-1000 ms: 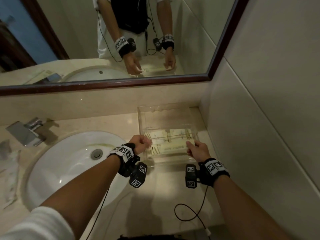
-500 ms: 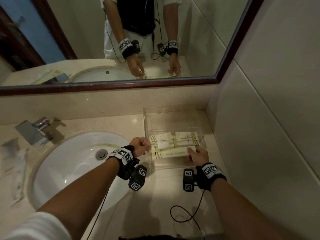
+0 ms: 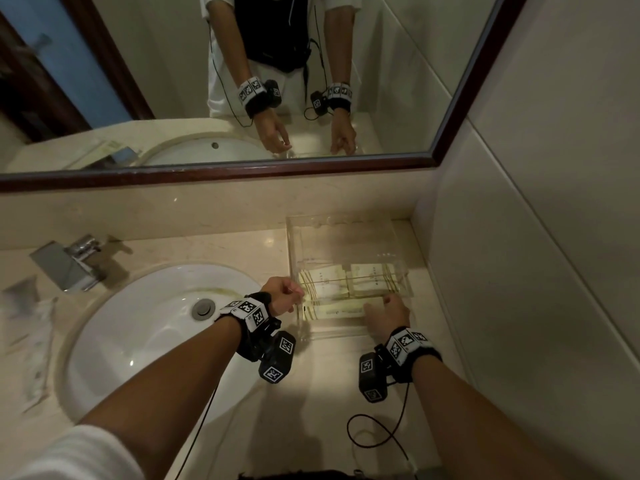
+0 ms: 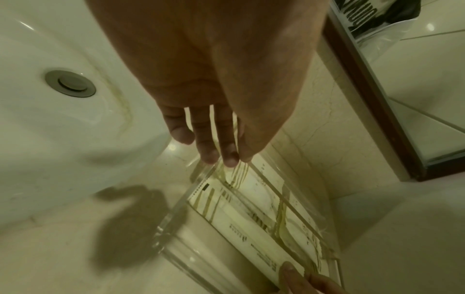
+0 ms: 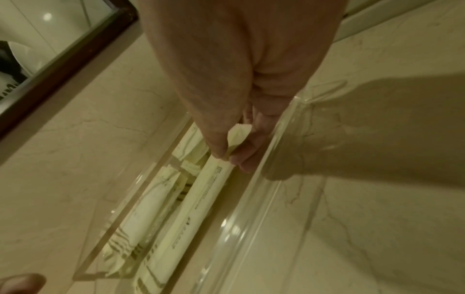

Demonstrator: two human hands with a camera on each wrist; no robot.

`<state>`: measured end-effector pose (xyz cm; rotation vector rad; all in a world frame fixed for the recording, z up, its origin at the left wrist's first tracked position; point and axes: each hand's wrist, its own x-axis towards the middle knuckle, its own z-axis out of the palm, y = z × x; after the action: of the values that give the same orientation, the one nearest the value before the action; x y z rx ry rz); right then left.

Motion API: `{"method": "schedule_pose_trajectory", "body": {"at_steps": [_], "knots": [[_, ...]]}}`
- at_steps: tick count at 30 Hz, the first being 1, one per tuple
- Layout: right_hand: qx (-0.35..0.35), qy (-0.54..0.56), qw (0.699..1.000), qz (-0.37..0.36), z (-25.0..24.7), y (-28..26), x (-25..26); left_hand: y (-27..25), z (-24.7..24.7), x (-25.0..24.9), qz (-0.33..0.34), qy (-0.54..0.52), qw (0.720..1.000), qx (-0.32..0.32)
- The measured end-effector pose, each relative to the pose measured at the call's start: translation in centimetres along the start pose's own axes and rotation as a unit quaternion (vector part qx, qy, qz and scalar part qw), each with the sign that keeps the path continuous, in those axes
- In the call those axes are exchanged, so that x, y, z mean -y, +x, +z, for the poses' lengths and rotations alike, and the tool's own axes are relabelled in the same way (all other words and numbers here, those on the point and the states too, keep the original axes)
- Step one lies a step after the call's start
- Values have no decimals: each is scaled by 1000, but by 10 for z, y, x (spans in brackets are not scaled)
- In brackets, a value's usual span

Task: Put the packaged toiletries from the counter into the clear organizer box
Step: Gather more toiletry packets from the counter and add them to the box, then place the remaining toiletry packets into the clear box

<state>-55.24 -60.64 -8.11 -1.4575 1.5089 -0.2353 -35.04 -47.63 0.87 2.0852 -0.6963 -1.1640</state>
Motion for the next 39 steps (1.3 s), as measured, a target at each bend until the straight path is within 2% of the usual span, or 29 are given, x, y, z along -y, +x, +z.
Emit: {"method": "schedule_pose_trajectory", "body": {"at_steps": [2, 13, 19, 23, 32, 39], "knots": [[0, -13, 1000, -13, 5, 9, -6, -2, -2, 0, 1, 2, 1000, -3], [-13, -97, 995, -23, -16, -15, 24, -10, -16, -1, 1, -2, 1000, -17], [27, -151, 985, -84, -8, -22, 58, -24, -23, -2, 23, -21, 999, -22], [82, -185, 969, -140, 6, -46, 97, -34, -43, 7, 26, -37, 998, -32], [165, -230, 927, -245, 75, -99, 176, -65, -118, 51, 36, -42, 995, -84], [234, -298, 872, -311, 158, -151, 222, -99, -192, 113, 12, -72, 986, -152]]}}
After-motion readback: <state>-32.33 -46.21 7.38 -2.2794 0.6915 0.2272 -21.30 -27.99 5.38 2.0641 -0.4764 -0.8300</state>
